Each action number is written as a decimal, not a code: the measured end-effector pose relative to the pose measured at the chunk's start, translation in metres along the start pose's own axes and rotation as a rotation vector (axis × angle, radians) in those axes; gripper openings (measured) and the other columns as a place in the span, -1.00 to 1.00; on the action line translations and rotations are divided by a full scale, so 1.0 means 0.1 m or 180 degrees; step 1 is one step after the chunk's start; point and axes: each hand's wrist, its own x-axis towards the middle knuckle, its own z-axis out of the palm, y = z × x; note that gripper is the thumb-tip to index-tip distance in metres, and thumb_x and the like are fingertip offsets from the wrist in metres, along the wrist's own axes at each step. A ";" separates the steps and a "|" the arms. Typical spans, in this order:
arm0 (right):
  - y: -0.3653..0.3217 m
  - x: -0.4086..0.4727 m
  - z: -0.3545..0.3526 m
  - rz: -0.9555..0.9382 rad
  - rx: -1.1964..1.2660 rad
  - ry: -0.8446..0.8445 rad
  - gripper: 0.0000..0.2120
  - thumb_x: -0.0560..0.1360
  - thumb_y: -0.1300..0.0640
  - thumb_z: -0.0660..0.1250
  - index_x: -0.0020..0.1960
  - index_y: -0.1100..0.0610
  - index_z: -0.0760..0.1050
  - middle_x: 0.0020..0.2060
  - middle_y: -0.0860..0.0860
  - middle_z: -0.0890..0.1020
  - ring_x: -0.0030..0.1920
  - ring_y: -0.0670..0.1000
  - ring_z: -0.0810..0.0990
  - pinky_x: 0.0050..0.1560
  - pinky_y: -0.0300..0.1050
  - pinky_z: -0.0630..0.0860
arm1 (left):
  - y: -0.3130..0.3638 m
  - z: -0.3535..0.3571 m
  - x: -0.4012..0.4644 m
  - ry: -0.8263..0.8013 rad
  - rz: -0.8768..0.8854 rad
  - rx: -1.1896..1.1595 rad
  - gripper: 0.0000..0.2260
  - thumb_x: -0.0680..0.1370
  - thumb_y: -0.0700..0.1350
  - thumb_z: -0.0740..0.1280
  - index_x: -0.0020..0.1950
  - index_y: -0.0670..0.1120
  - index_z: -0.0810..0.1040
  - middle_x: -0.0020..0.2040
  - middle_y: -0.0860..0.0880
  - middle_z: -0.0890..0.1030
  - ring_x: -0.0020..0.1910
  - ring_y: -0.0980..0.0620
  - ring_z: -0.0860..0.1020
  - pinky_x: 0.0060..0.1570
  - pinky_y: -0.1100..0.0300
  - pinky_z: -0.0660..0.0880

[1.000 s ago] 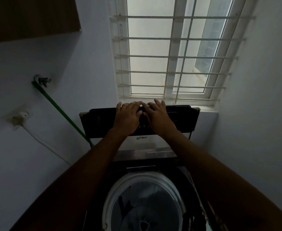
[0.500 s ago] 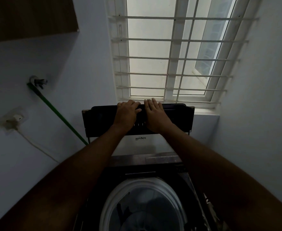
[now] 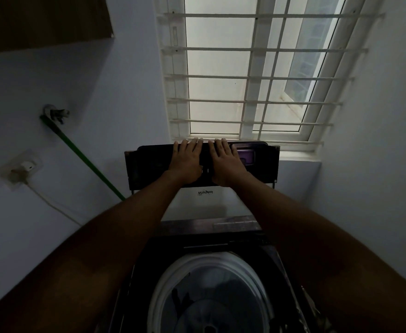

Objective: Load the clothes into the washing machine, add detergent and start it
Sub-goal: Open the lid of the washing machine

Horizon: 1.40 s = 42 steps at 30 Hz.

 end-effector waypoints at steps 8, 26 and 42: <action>0.00 0.12 0.03 0.0101 -0.0026 -0.0182 0.03 0.44 -0.14 0.38 0.57 0.17 -0.26 0.56 0.20 -0.15 0.55 0.20 -0.24 0.52 0.22 -0.18 | -0.08 0.06 -0.05 -0.0295 0.0127 0.0020 -0.15 0.52 0.03 0.29 0.59 -0.01 -0.24 0.59 -0.04 -0.26 0.56 -0.13 -0.26 0.49 -0.20 -0.19; 0.00 -0.71 0.37 0.0397 0.0810 0.1276 -0.68 0.42 0.29 0.28 0.17 0.24 0.51 0.16 0.18 0.50 0.12 0.16 0.47 0.12 -0.04 0.46 | 0.37 0.01 -0.51 0.1179 0.0181 -0.1590 -0.68 0.52 -0.23 0.30 0.28 -0.08 0.55 0.21 -0.05 0.62 0.18 -0.01 0.58 0.29 0.02 0.43; 0.56 -3.00 0.89 0.2232 0.1306 0.0702 -0.80 0.38 0.24 0.27 -0.06 0.32 0.55 -0.01 0.24 0.49 -0.07 0.26 0.53 -0.06 0.10 0.53 | 1.88 0.82 -1.99 -0.0799 0.0415 -0.2913 -0.72 0.44 -0.37 0.26 -0.06 -0.04 0.65 -0.05 0.01 0.58 -0.29 0.22 0.46 -0.15 0.29 0.41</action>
